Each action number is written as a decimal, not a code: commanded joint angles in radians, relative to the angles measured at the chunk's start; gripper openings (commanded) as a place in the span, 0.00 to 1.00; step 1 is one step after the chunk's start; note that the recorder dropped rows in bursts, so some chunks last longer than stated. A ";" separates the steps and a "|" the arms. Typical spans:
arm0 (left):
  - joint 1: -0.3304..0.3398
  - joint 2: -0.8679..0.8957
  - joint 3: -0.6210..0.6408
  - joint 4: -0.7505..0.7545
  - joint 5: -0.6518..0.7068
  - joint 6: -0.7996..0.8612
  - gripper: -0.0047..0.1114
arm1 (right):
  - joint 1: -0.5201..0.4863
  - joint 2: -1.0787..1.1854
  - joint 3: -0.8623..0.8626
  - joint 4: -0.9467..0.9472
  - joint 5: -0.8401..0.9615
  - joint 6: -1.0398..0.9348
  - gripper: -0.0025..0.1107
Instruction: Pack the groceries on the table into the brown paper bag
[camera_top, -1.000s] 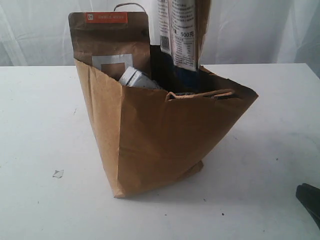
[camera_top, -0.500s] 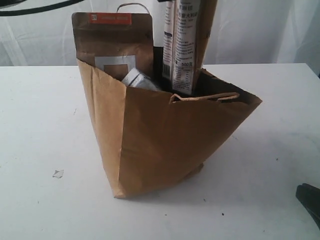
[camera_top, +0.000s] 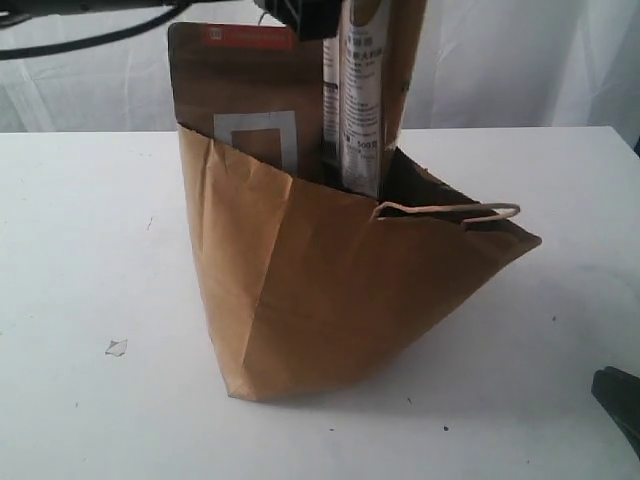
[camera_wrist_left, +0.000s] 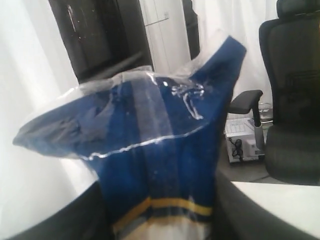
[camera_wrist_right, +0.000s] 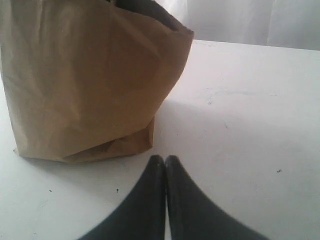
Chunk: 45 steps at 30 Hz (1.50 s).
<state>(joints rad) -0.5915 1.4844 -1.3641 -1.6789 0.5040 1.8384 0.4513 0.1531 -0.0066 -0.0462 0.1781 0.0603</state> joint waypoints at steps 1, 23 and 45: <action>0.052 -0.062 -0.011 -0.066 0.021 -0.047 0.04 | -0.004 -0.005 0.007 -0.002 -0.006 0.005 0.02; 0.114 -0.187 0.286 0.055 -0.099 -0.169 0.18 | -0.004 -0.005 0.007 -0.002 0.000 0.005 0.02; 0.114 -0.268 0.353 0.064 -0.305 -0.286 0.59 | -0.004 -0.005 0.007 -0.002 0.000 0.005 0.02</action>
<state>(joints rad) -0.4787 1.2357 -1.0425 -1.5945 0.2257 1.5769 0.4513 0.1531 -0.0066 -0.0462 0.1831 0.0623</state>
